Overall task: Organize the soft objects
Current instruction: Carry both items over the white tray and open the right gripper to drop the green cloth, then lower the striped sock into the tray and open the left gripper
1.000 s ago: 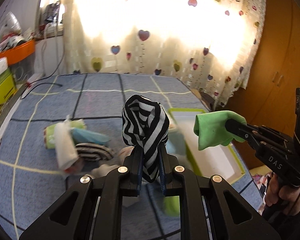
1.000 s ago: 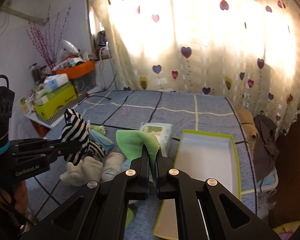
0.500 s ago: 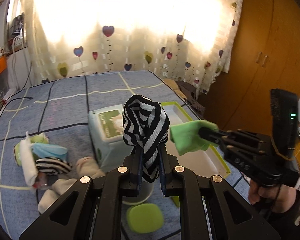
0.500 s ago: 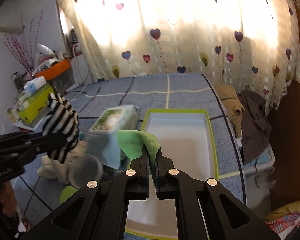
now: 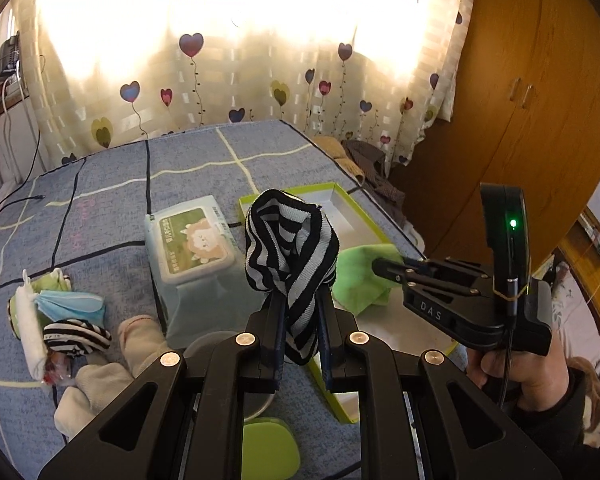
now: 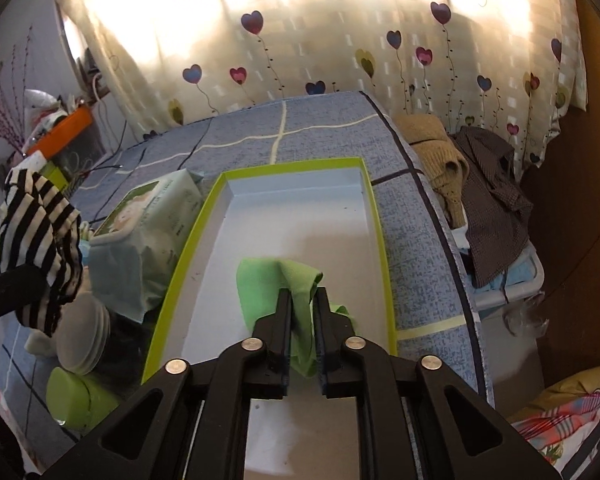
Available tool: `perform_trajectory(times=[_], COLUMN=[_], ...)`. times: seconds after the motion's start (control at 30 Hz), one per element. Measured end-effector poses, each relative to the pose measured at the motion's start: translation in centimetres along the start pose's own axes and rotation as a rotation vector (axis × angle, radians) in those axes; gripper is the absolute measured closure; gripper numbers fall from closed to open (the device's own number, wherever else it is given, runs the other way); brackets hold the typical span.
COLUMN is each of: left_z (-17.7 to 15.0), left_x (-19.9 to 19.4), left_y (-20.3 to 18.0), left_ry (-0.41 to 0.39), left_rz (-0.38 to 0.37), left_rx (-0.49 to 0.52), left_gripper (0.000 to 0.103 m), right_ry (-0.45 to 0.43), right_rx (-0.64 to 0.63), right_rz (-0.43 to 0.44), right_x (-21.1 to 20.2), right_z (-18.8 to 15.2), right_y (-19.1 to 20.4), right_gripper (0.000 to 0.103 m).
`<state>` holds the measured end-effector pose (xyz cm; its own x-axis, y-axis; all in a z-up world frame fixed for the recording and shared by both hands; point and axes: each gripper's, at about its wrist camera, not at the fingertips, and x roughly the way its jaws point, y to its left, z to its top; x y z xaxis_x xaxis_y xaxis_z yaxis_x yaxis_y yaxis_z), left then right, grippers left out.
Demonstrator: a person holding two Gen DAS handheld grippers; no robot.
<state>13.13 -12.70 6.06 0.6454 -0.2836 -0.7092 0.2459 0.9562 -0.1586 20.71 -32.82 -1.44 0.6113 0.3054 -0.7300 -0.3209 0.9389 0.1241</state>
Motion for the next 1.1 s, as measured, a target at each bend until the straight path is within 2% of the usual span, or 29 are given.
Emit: perform_trajectory(times=[0.1, 0.3, 0.53, 0.7, 0.83, 0.9, 1.0, 1.1], left_z=[0.1, 0.4, 0.0, -0.1, 0.0, 0.1, 0.1, -0.2], left_x=[0.6, 2.2, 5.2, 7.2, 7.6, 7.6, 7.5, 6.4], left_y=[-0.6, -2.1, -3.4, -3.3, -3.5, -3.6, -3.3, -3.0], left_ry=[0.014, 0.059, 0.145, 0.195, 0.201, 0.194, 0.197, 0.18], left_rz=[-0.003, -0.023, -0.041, -0.027, -0.037, -0.04, -0.044, -0.058], left_rx=[0.01, 0.03, 0.027, -0.001, 0.005, 0.011, -0.008, -0.023], left_gripper=[0.089, 0.089, 0.089, 0.088, 0.08, 0.073, 0.071, 0.071], right_ry=[-0.014, -0.049, -0.073, -0.064, -0.066, -0.072, -0.076, -0.078], right_rx=[0.008, 0.024, 0.054, 0.069, 0.062, 0.062, 0.06, 0.055], right_rz=[-0.009, -0.01, -0.005, 0.005, 0.005, 0.007, 0.006, 0.003], right_x=[-0.5, -2.8, -5.0, -5.4, -5.8, -6.1, -6.6, -7.1], right_z=[0.0, -0.8, -2.6, -3.5, -3.5, -3.5, -3.7, -3.9], right_y=[-0.5, -0.7, -1.3, -1.5, -1.4, -1.4, -1.1, -0.8], right_gripper=[0.076, 0.067, 0.065, 0.064, 0.064, 0.063, 0.056, 0.056])
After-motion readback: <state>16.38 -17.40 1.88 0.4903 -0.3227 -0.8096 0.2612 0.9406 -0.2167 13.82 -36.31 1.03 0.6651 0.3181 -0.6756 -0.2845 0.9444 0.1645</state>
